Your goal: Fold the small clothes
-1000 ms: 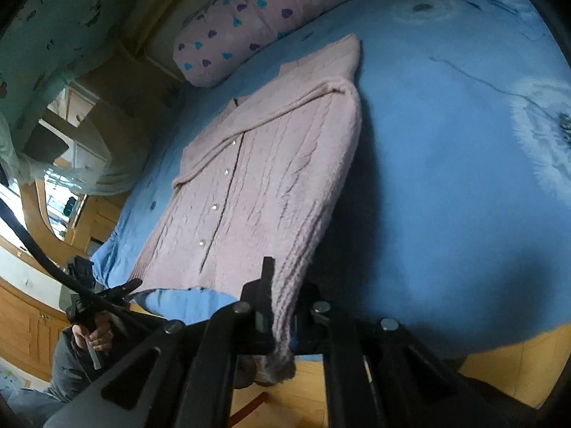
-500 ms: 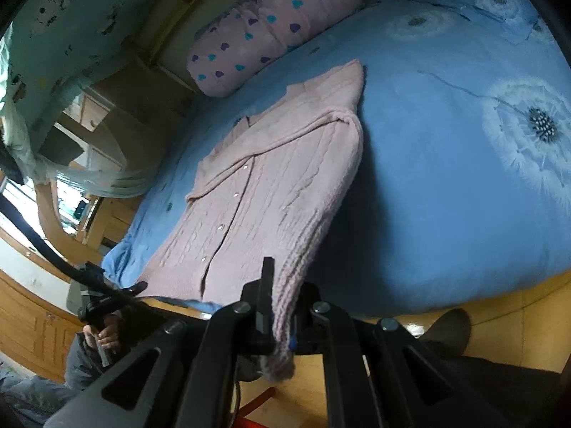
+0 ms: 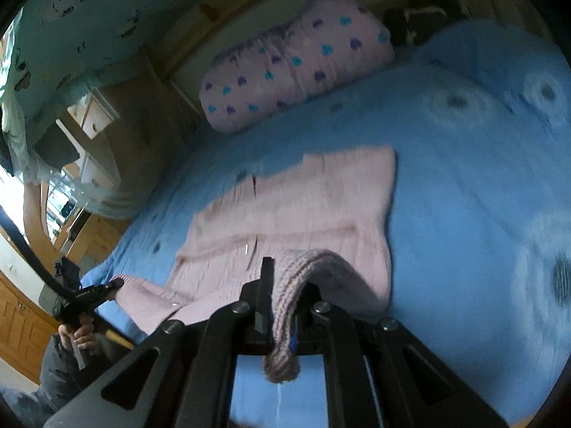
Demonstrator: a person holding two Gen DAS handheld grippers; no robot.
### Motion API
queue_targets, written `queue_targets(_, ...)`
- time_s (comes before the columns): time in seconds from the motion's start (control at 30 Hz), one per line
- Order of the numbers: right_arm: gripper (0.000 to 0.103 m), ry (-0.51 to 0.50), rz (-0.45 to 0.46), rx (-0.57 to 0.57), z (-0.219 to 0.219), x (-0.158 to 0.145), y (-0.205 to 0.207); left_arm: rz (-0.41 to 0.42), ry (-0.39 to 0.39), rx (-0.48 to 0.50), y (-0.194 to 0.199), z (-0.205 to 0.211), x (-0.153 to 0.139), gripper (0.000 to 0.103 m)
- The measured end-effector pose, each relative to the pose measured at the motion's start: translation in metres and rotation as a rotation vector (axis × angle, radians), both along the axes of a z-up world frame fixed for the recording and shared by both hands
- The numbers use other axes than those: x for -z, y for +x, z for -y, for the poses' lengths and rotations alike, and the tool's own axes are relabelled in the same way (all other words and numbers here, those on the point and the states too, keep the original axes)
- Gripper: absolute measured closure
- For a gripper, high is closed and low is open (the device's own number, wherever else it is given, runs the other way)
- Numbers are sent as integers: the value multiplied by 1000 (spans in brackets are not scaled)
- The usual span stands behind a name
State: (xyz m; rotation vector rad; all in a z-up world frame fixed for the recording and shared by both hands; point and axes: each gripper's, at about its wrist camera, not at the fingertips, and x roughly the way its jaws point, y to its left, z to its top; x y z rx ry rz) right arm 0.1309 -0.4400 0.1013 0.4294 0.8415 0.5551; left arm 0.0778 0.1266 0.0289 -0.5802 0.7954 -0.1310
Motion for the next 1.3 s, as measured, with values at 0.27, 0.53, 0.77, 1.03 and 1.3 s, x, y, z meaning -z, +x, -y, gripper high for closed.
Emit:
queue_targets(0.27, 97, 32, 20, 30, -21, -5, 99, 71, 93, -41, 91, -11, -15, 102)
queue_targets(0.53, 97, -21, -6, 65, -39, 25, 162, 122, 109, -74, 150, -6, 1, 102)
queue_targets(0.77, 97, -26, 0, 106, -29, 36, 183, 86, 27, -101, 170, -21, 18, 102)
queue_targets(1.03, 97, -15, -34, 146, -33, 54, 205, 63, 51, -112, 187, -22, 33, 102)
queue_targets(1.3, 97, -12, -102, 174, -35, 78, 217, 24, 92, -106, 197, -19, 50, 102)
